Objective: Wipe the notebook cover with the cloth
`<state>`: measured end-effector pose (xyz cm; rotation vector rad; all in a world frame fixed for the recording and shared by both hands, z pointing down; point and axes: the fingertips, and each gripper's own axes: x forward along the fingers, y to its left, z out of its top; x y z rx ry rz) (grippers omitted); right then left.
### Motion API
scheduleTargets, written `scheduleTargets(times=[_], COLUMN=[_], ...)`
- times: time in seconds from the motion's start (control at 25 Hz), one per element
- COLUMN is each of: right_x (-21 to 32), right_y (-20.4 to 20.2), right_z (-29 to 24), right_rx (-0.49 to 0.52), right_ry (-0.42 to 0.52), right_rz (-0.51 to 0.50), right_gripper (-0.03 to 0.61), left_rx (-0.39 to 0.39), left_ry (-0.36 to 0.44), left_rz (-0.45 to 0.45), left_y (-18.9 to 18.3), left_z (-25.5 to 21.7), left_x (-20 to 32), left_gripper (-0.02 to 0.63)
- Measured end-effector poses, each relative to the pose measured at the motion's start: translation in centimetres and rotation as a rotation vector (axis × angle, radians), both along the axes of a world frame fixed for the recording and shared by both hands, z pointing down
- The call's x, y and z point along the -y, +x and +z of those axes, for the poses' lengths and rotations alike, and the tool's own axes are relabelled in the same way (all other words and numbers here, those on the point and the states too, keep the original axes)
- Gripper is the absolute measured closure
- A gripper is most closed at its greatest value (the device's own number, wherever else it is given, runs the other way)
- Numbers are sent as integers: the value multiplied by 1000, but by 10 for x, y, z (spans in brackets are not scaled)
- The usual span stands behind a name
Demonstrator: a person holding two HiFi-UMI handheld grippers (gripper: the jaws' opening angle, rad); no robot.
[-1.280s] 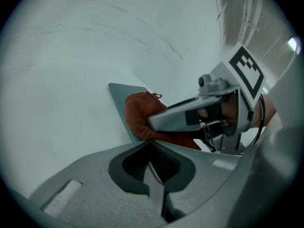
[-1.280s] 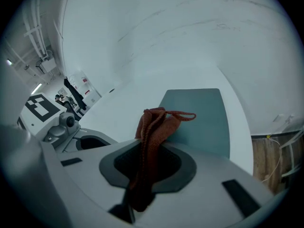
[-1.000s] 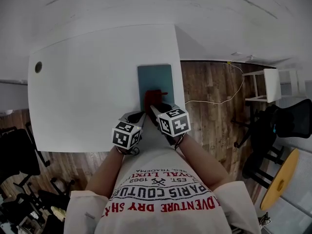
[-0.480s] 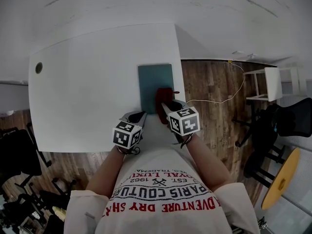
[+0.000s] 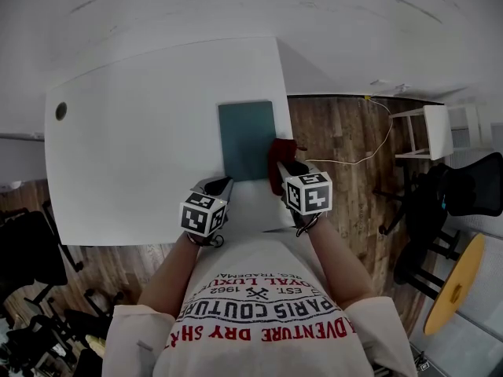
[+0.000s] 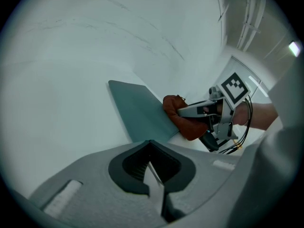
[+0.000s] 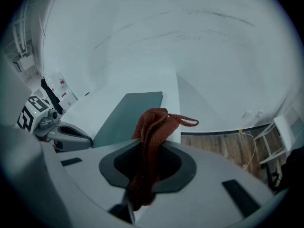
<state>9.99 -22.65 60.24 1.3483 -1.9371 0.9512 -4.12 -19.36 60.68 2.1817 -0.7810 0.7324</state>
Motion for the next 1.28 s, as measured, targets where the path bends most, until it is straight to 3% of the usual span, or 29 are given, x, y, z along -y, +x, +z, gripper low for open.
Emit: scheduleTargets(times=[0.24,0.4,0.68,0.88,1.28], right_x=[-6,-12,-10,-1,-12], right_y=[34,37,8,-15,-65], right_z=[1,-18,-67,-121,-221], right_rx=[-50,-27,-24,-74,-76], right_ry=[1,61,223,400,690], right_rz=[97,119,67,-1,-93], right_gripper=[505,503,503,503,505], left_rx=[24,63,-20,-68,-215], left_ry=[15,43,269,428,747], left_rz=[13,24,-45,-116,-180], left_y=[1,3,-3,-21,-51], left_z=[1,-5,-84,-147,-264], left_x=[-2,-1,23,38,28], left_gripper=[604,604,604,604,604])
